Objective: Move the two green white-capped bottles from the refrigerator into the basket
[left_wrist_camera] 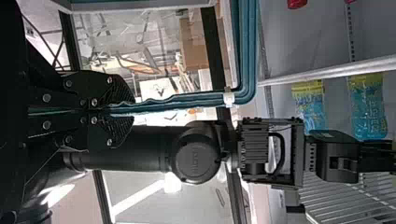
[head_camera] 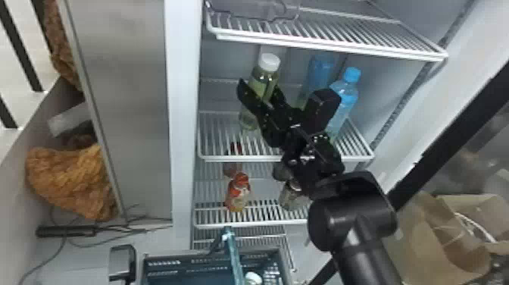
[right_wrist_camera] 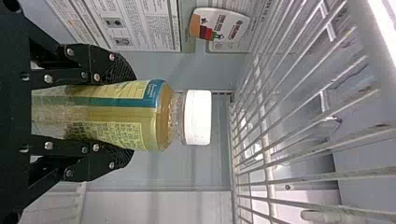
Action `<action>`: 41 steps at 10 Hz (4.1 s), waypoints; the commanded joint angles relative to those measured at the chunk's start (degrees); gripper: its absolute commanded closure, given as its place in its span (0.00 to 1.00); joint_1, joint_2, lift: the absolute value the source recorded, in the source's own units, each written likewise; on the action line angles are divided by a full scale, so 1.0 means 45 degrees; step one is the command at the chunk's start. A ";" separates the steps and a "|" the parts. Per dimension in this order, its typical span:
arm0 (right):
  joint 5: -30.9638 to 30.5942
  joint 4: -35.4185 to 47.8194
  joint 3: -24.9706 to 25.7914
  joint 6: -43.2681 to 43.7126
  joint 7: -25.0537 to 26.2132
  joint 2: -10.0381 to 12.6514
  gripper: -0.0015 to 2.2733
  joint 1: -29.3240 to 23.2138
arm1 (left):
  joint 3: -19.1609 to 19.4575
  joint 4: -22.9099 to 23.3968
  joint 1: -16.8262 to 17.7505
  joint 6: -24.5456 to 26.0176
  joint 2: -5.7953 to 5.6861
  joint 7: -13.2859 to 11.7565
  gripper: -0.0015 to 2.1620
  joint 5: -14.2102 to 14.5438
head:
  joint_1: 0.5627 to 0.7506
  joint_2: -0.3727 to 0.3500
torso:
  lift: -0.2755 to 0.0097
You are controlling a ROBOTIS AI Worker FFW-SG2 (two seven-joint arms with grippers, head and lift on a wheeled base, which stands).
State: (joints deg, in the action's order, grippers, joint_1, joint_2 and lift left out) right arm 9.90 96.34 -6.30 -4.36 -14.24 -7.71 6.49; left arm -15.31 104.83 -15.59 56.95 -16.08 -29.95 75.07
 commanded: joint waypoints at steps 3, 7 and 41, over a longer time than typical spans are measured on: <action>-0.0042 0.2168 0.0688 -0.0842 -0.0157 0.0093 0.39 -0.1503 | 0.0051 0.0000 -0.0034 -0.0031 0.0019 -0.0004 0.54 0.0000 | 0.70 0.14 | 0.95; 0.0034 0.4105 0.1297 -0.1748 -0.0469 0.0152 0.39 -0.2878 | 0.0102 0.0032 -0.0128 -0.0031 0.0038 -0.0043 0.54 0.0025 | 0.70 0.10 | 0.95; 0.1862 1.0137 0.2694 -1.5904 -0.3008 -0.0512 0.38 -0.7722 | 0.0127 0.0032 -0.0159 0.0125 -0.0001 -0.0063 0.54 -0.0051 | 0.70 0.03 | 0.95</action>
State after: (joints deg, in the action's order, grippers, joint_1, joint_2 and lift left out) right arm 18.63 141.94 5.91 -74.66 -27.81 -10.03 -28.48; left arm -14.72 104.97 -16.31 57.51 -16.09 -30.23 74.84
